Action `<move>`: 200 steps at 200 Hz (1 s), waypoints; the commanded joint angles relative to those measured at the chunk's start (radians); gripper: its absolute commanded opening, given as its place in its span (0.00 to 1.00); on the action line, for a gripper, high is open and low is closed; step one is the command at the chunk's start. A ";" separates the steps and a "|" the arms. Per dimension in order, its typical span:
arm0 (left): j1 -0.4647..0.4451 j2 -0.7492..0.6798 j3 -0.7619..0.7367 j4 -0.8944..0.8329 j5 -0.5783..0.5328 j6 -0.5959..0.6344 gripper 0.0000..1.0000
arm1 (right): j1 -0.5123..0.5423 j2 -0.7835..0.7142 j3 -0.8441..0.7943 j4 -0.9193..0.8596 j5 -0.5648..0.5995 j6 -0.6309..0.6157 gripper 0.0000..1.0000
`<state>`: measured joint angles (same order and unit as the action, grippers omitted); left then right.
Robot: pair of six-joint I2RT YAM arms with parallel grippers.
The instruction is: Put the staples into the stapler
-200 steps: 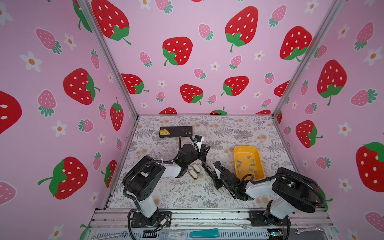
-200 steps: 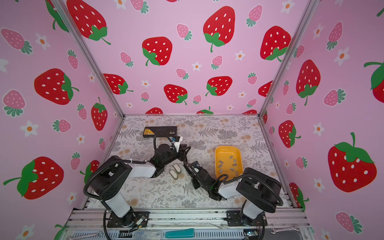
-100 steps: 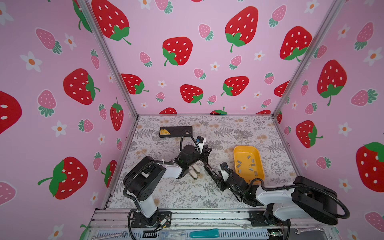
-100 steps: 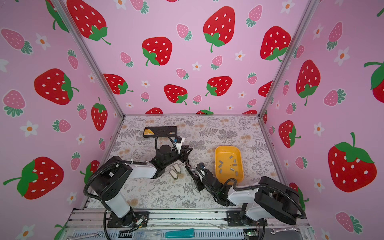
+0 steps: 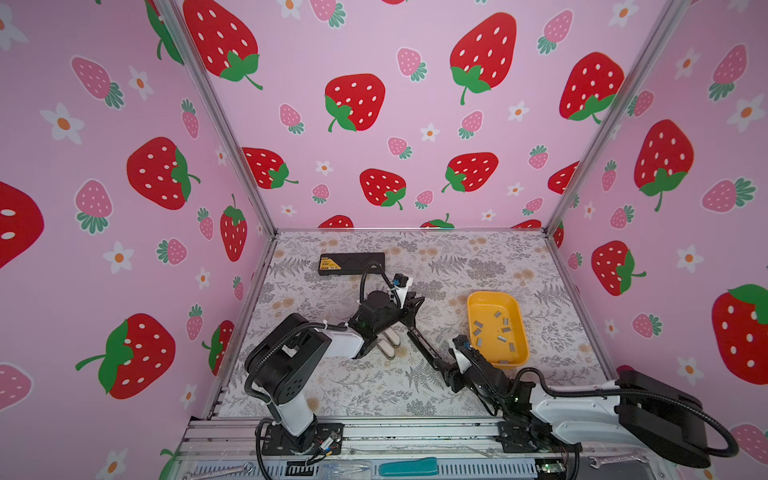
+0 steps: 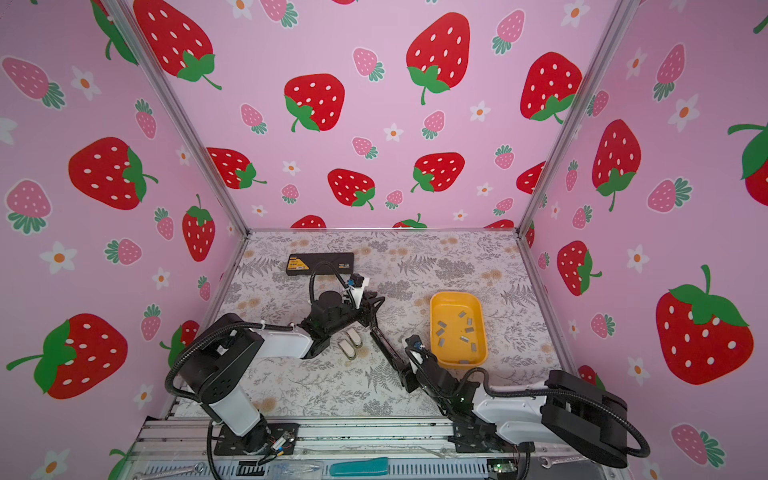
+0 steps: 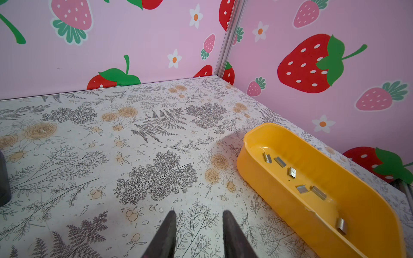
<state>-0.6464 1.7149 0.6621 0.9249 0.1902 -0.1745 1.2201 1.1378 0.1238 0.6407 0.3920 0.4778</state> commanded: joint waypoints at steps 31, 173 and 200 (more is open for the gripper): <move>-0.006 -0.039 0.023 -0.036 -0.086 0.079 0.35 | 0.006 -0.055 0.131 -0.264 0.145 0.157 0.49; 0.182 0.085 0.122 -0.011 0.196 -0.077 0.69 | -0.130 0.197 0.359 -0.500 0.115 0.439 0.39; 0.182 0.079 0.130 -0.014 0.194 -0.085 0.78 | -0.176 0.249 0.391 -0.496 0.074 0.421 0.38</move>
<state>-0.4648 1.8053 0.7490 0.8860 0.3527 -0.2493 1.0737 1.3487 0.4747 0.1555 0.5030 0.8875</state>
